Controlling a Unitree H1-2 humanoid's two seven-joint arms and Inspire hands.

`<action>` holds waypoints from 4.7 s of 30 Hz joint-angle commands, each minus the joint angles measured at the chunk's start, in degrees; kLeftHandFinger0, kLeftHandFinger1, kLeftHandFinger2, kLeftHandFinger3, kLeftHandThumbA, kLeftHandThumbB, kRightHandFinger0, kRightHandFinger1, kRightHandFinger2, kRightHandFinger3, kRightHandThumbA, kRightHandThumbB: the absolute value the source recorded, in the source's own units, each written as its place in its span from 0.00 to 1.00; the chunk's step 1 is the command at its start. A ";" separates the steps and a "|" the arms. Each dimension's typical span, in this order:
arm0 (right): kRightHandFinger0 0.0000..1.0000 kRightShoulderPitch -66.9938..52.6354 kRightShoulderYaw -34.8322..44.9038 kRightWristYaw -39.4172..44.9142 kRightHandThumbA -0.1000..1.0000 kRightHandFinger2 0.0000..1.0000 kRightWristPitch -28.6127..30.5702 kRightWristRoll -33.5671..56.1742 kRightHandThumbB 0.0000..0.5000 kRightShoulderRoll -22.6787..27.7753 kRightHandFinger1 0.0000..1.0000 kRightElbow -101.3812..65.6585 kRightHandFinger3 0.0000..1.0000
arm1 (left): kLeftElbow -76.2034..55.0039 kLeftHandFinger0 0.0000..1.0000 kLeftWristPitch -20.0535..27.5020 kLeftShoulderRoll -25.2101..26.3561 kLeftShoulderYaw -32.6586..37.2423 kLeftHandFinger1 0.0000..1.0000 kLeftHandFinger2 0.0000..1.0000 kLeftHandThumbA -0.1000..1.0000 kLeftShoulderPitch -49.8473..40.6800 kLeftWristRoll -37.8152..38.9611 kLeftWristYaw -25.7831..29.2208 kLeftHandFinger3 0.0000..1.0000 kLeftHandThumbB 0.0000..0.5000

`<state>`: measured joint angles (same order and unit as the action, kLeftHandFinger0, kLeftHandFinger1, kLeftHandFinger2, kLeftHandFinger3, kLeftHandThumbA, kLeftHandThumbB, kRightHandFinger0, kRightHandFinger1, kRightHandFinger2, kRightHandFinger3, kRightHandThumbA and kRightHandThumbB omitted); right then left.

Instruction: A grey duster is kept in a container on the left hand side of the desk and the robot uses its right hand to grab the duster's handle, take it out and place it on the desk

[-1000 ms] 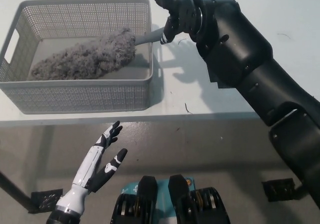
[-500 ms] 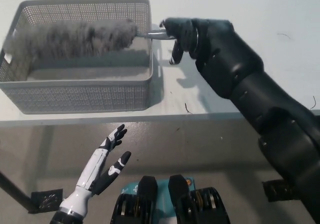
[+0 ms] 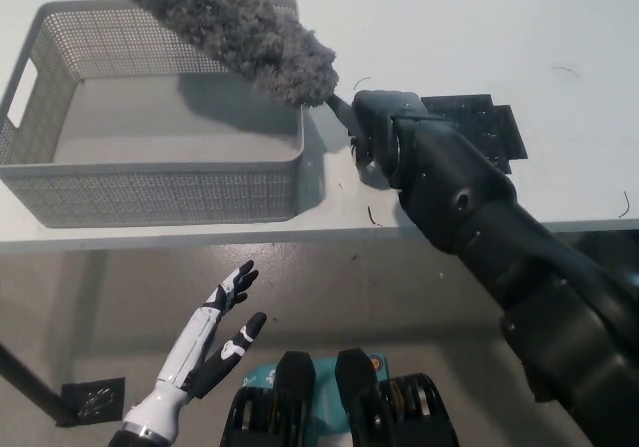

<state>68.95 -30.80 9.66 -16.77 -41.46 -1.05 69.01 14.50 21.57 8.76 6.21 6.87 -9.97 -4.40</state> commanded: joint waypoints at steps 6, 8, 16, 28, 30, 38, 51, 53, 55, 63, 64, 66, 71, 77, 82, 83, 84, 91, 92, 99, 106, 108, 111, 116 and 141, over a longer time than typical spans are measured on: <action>0.00 1.92 16.99 -41.03 0.19 0.28 21.35 12.19 0.19 -2.58 0.00 -0.81 0.28 | -1.92 1.00 2.09 0.68 0.69 1.00 1.00 0.85 -0.36 -0.88 -0.24 1.00 0.22; 0.00 2.00 19.37 -40.50 0.19 0.26 22.34 14.11 0.16 -2.97 0.00 -1.13 0.22 | -2.19 1.00 2.00 0.64 0.69 1.00 1.00 0.85 -0.57 -1.24 -0.01 1.00 0.23; 0.00 2.33 37.74 -32.82 0.04 0.32 25.69 30.36 0.19 -5.03 0.02 -7.10 0.22 | -2.66 1.00 0.86 0.15 0.67 1.00 1.00 0.82 -1.53 -1.50 0.35 1.00 0.25; 0.00 -0.56 45.36 -23.49 0.00 0.47 21.60 31.65 0.11 -2.05 0.13 -26.78 0.39 | -2.53 1.00 1.36 0.18 0.07 1.00 1.00 0.78 -2.43 -0.56 0.32 1.00 0.23; 0.00 -1.90 45.32 -22.84 0.00 0.45 20.62 30.90 0.13 -1.11 0.12 -29.68 0.33 | -2.67 1.00 1.43 0.12 -0.02 1.00 1.00 0.78 -2.83 -0.49 0.44 1.00 0.22; 0.00 -8.75 43.48 -18.59 0.02 0.24 14.09 28.62 0.13 3.89 0.00 -43.59 0.16 | -2.77 1.00 2.52 0.52 -0.76 1.00 1.00 0.77 -4.13 -1.53 1.72 1.00 0.20; 0.00 -21.71 28.47 -11.33 0.00 0.35 9.56 19.23 0.35 14.94 0.03 -53.47 0.21 | -4.52 1.00 1.74 0.66 -3.34 1.00 1.00 0.74 -6.90 0.06 2.03 1.00 0.18; 0.00 -24.02 27.07 -11.08 0.00 0.43 10.16 19.33 0.37 16.14 0.05 -53.40 0.23 | -5.03 1.00 1.48 0.78 -3.63 1.00 1.00 0.75 -7.49 -0.51 2.23 1.00 0.19; 0.00 -25.25 26.82 -11.58 0.00 0.55 10.18 19.86 0.38 16.40 0.10 -52.16 0.33 | -5.22 1.00 1.41 0.94 -3.95 1.00 1.00 0.75 -7.80 -0.81 2.35 1.00 0.18; 0.00 -29.73 27.16 -12.67 0.00 0.65 13.09 21.27 0.30 19.17 0.22 -46.43 0.69 | -5.75 1.00 1.04 0.73 -4.82 1.00 1.00 0.73 -7.72 -0.48 2.65 1.00 0.16; 0.00 -30.17 27.03 -13.18 0.00 0.62 13.91 20.99 0.31 19.42 0.18 -45.83 0.67 | -6.05 1.00 0.54 0.78 -4.83 1.00 1.00 0.74 -7.85 -0.57 2.55 1.00 0.17; 0.00 -31.18 26.94 -13.85 0.00 0.59 14.53 20.67 0.30 19.87 0.18 -44.85 0.65 | -6.12 1.00 0.85 0.81 -4.95 1.00 1.00 0.73 -8.02 -0.13 2.44 1.00 0.16; 0.17 -31.00 25.59 -15.27 0.18 0.75 12.50 17.90 0.34 20.72 0.38 -41.78 0.82 | -6.17 1.00 0.71 0.81 -5.41 1.00 1.00 0.73 -8.25 -0.34 2.95 1.00 0.16; 1.00 -30.64 21.12 -5.81 0.87 1.00 7.81 16.68 0.92 24.91 1.00 -44.27 1.00 | -5.92 1.00 1.03 0.68 -5.69 1.00 1.00 0.71 -8.03 -0.79 3.11 1.00 0.13; 1.00 -30.31 19.24 0.60 0.96 1.00 5.66 17.93 1.00 28.95 1.00 -50.14 1.00 | -5.84 1.00 0.66 0.69 -5.63 1.00 1.00 0.71 -7.36 -0.71 2.53 1.00 0.10; 1.00 -30.19 19.06 1.20 0.96 1.00 5.51 17.92 1.00 29.37 1.00 -51.15 1.00 | -5.90 1.00 0.62 0.67 -5.65 1.00 1.00 0.71 -7.38 -0.68 2.52 1.00 0.10; 1.00 -30.09 18.88 2.23 0.97 1.00 4.80 17.96 1.00 29.97 1.00 -53.15 1.00 | -5.95 1.00 0.57 0.66 -5.67 1.00 1.00 0.72 -7.40 -0.75 2.55 1.00 0.12; 1.00 -28.82 22.01 6.39 0.90 1.00 2.24 22.23 0.92 32.36 1.00 -67.42 1.00 | -5.67 1.00 0.97 0.89 -5.45 1.00 1.00 0.71 -6.71 -0.30 1.99 1.00 0.11; 1.00 -28.75 23.09 6.43 0.91 1.00 2.71 23.42 0.93 32.38 1.00 -69.28 1.00 | -5.68 1.00 0.96 0.91 -5.45 1.00 1.00 0.71 -6.71 -0.26 1.95 1.00 0.11; 1.00 -31.67 36.02 1.38 1.00 1.00 2.16 33.64 0.97 29.60 1.00 -98.14 1.00 | -5.47 1.00 0.54 0.88 -5.41 1.00 1.00 0.70 -6.04 -0.16 1.80 1.00 0.12; 1.00 -43.01 41.12 -9.60 0.97 1.00 17.72 33.21 0.96 21.79 1.00 -123.44 1.00 | -3.86 1.00 1.03 0.35 -4.88 1.00 1.00 0.82 -4.20 -0.15 1.66 1.00 0.13; 1.00 -53.96 41.24 -11.91 0.96 1.00 30.51 34.45 0.93 18.56 1.00 -123.44 1.00 | -2.99 1.00 1.63 0.07 -4.78 1.00 1.00 0.86 -3.62 -0.29 1.92 1.00 0.16; 1.00 -70.62 34.68 -17.14 0.77 1.00 43.70 31.96 0.58 12.83 1.00 -123.44 1.00 | -2.51 1.00 1.81 -0.28 -4.80 1.00 1.00 0.89 -3.42 -0.54 2.32 1.00 0.18; 1.00 -92.88 8.98 -29.64 1.00 1.00 43.70 21.55 0.82 2.58 1.00 -123.44 1.00 | -2.36 1.00 1.56 -0.74 -4.86 1.00 1.00 0.88 -3.24 -0.70 2.68 1.00 0.18; 1.00 -66.16 24.10 -22.48 0.98 1.00 43.70 28.52 0.34 9.23 1.00 -57.60 1.00 | -2.30 1.00 3.12 -1.56 -4.48 1.00 1.00 0.84 -1.66 -0.27 2.04 1.00 0.13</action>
<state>0.11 -9.51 -8.17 15.43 -17.36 9.45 7.59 14.36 21.44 6.83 1.04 2.83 -10.59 -2.72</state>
